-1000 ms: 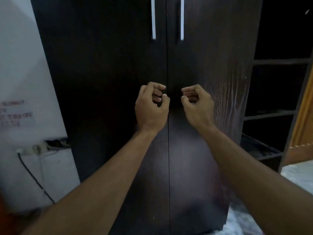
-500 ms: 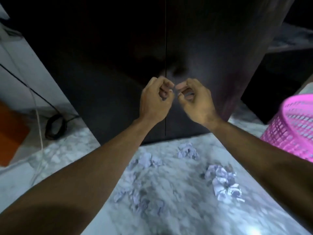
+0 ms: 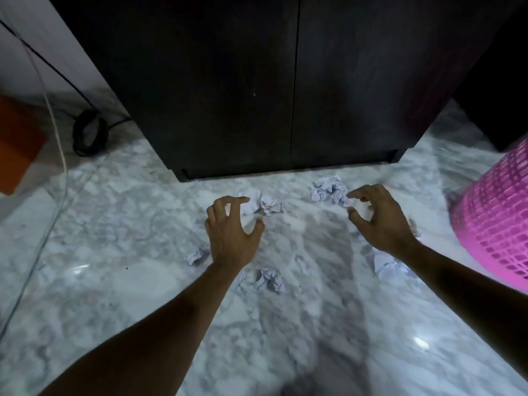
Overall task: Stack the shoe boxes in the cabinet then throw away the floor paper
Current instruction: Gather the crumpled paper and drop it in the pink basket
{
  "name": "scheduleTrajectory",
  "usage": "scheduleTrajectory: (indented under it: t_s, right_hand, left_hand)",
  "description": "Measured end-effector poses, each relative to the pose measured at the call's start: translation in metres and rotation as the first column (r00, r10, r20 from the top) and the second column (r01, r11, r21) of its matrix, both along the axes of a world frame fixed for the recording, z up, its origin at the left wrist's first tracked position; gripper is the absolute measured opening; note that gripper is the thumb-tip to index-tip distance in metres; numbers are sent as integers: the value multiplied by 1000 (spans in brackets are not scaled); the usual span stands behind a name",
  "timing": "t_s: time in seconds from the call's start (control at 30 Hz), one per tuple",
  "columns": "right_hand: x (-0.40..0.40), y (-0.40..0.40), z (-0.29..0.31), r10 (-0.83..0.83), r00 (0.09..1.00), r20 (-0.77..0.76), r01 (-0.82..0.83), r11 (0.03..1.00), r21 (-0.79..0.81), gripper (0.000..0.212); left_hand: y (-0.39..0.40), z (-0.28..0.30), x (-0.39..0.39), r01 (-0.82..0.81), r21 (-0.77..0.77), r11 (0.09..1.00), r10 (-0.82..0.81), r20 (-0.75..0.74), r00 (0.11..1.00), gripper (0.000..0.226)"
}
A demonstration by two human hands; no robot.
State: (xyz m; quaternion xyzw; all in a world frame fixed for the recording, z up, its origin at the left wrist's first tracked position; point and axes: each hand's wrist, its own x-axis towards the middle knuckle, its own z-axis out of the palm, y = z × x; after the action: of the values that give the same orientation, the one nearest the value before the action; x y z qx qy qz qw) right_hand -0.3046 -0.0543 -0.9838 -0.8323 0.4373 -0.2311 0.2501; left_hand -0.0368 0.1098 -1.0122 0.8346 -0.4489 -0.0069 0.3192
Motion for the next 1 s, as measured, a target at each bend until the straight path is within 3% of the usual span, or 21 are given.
scheduleTrajectory:
  t_s: [0.13, 0.27, 0.37, 0.53, 0.83, 1.0]
  right_hand:
    - [-13, 10, -30, -10, 998, -62, 8, 999, -35, 42]
    - [-27, 24, -42, -168, 982, -82, 159, 982, -99, 71]
    - [-47, 37, -55, -293, 948, -122, 287, 956, -62, 89]
    - [-76, 29, -74, -319, 922, -221, 328, 944, 8, 106]
    - [-7, 19, -84, -56, 989, -139, 79, 984, 162, 109]
    - [25, 13, -77, 57, 996, -73, -53, 997, 60, 104]
  left_hand:
    - [38, -24, 10, -144, 24, 989, 142, 59, 988, 71]
    - [64, -40, 28, -174, 109, 979, 166, 77, 983, 85]
    - [78, -57, 35, -182, 243, 953, 180, 32, 983, 96]
    - [65, -73, 30, -83, 280, 956, 73, 47, 996, 100]
    - [-18, -75, -14, 108, 255, 961, -101, -39, 994, 97]
    - [-47, -75, -33, 205, 201, 958, -202, -32, 979, 97]
